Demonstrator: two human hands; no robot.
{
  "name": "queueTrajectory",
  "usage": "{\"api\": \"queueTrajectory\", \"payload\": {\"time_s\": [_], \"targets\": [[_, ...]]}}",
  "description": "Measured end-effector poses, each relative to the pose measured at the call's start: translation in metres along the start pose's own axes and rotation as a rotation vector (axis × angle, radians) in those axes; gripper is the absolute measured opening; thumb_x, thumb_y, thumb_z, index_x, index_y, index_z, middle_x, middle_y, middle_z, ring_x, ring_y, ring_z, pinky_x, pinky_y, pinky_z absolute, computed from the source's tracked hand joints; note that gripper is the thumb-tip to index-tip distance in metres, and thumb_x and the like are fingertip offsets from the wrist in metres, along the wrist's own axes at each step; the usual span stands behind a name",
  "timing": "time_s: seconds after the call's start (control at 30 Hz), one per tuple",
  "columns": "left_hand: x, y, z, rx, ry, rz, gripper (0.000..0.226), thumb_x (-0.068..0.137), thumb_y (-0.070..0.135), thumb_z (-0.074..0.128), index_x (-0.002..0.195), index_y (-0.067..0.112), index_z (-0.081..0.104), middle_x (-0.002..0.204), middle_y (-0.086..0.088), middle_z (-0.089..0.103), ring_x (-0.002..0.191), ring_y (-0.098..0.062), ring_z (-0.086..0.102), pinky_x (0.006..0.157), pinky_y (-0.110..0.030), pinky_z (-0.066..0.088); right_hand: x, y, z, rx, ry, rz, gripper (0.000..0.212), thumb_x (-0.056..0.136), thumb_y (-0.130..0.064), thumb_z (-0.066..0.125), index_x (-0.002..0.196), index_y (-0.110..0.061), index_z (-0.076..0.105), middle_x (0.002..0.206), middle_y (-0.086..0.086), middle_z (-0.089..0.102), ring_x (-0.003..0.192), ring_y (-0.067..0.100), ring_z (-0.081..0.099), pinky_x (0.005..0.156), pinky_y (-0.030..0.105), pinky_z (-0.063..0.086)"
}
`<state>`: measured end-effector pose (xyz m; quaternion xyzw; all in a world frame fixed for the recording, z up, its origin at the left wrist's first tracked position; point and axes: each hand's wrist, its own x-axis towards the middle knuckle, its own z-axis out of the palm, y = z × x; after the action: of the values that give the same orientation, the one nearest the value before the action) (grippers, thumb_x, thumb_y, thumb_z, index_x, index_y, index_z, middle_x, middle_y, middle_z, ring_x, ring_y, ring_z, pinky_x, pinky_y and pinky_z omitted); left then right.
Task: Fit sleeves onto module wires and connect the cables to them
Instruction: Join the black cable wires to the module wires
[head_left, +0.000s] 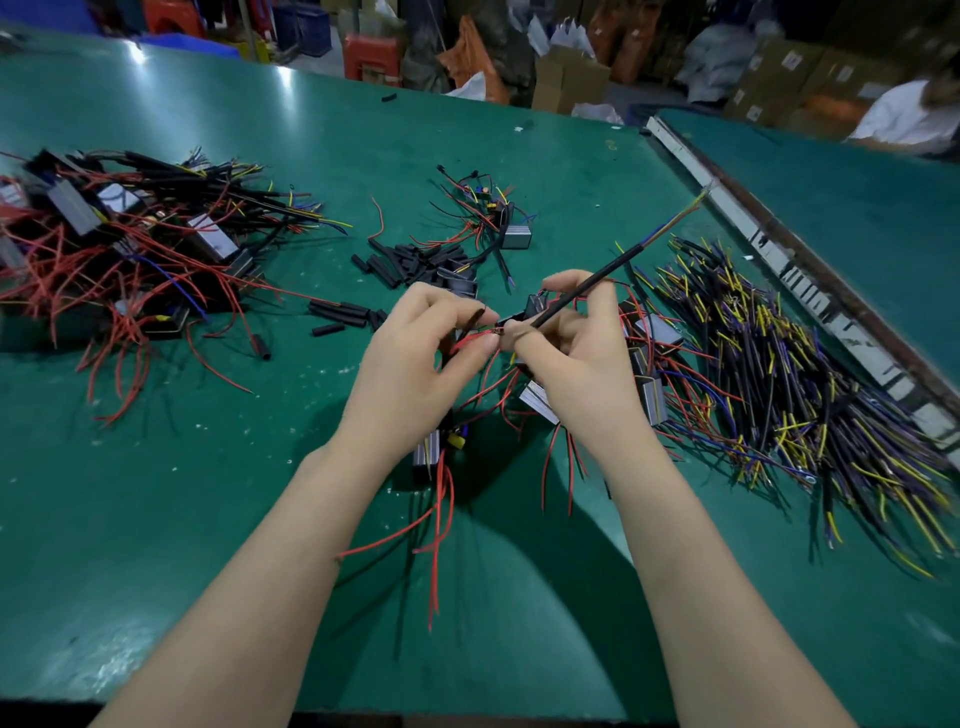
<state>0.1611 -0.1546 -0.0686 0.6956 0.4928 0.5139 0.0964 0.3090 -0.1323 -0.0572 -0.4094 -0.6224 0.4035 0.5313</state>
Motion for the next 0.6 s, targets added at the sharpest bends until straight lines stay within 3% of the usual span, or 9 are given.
{"api": "queueTrajectory", "payload": {"time_s": [0.07,0.2,0.3,0.37,0.47,0.53,0.6], "targets": [[0.000,0.000,0.001,0.024,0.006,0.030,0.015,0.087,0.012,0.065,0.100,0.004,0.069,0.093,0.000,0.053,0.086,-0.011,0.052,0.078,-0.018,0.042,0.000,0.000,0.000,0.011,-0.002,0.028,0.036,0.086,-0.001,0.063,0.100,-0.027,0.041,0.070,0.013,0.058,0.056,0.016,0.047,0.053,0.021,0.038],[-0.001,0.002,0.004,0.031,0.017,0.004,0.011,0.089,0.009,0.062,0.093,0.001,0.068,0.087,-0.005,0.058,0.081,-0.007,0.048,0.075,-0.011,0.036,-0.002,-0.001,0.001,0.003,-0.007,-0.013,0.036,0.087,-0.003,0.064,0.104,-0.026,0.042,0.076,0.008,0.065,0.068,0.018,0.055,0.066,0.026,0.045],[-0.002,0.003,0.008,-0.002,0.062,-0.093,0.011,0.091,0.013,0.061,0.088,0.005,0.066,0.077,0.005,0.054,0.068,-0.003,0.043,0.067,-0.008,0.033,-0.002,-0.001,0.002,-0.040,-0.009,-0.115,0.038,0.086,-0.004,0.064,0.105,-0.029,0.042,0.075,0.001,0.065,0.068,0.025,0.059,0.068,0.031,0.049],[-0.002,0.003,0.010,-0.024,0.091,-0.157,0.009,0.091,0.015,0.061,0.085,0.010,0.065,0.073,0.013,0.050,0.066,0.003,0.046,0.064,-0.008,0.032,-0.003,0.000,0.003,-0.160,-0.018,-0.186,0.040,0.086,-0.009,0.064,0.105,-0.037,0.042,0.074,-0.004,0.064,0.067,0.018,0.060,0.068,0.033,0.049],[-0.003,0.003,0.012,-0.110,0.091,-0.243,0.009,0.091,0.018,0.061,0.082,0.018,0.062,0.073,0.008,0.055,0.067,0.001,0.049,0.065,-0.016,0.037,-0.004,0.002,0.004,-0.292,-0.014,-0.245,0.042,0.086,-0.017,0.062,0.103,-0.049,0.039,0.080,-0.011,0.065,0.061,0.008,0.057,0.064,0.029,0.047],[-0.002,0.004,0.014,-0.198,0.084,-0.318,0.013,0.092,0.021,0.059,0.080,0.022,0.061,0.072,0.004,0.059,0.068,-0.011,0.053,0.067,-0.025,0.042,-0.004,0.003,0.003,-0.341,-0.001,-0.293,0.042,0.086,-0.018,0.062,0.103,-0.048,0.038,0.081,-0.016,0.064,0.059,0.006,0.055,0.061,0.023,0.044],[-0.002,0.006,0.014,-0.266,0.081,-0.394,0.017,0.092,0.023,0.058,0.076,0.023,0.062,0.061,0.010,0.058,0.062,-0.007,0.052,0.062,-0.020,0.041,-0.005,0.003,0.003,-0.439,0.010,-0.374,0.039,0.086,-0.017,0.062,0.105,-0.043,0.040,0.081,-0.016,0.062,0.059,0.002,0.049,0.059,0.022,0.041]]}}
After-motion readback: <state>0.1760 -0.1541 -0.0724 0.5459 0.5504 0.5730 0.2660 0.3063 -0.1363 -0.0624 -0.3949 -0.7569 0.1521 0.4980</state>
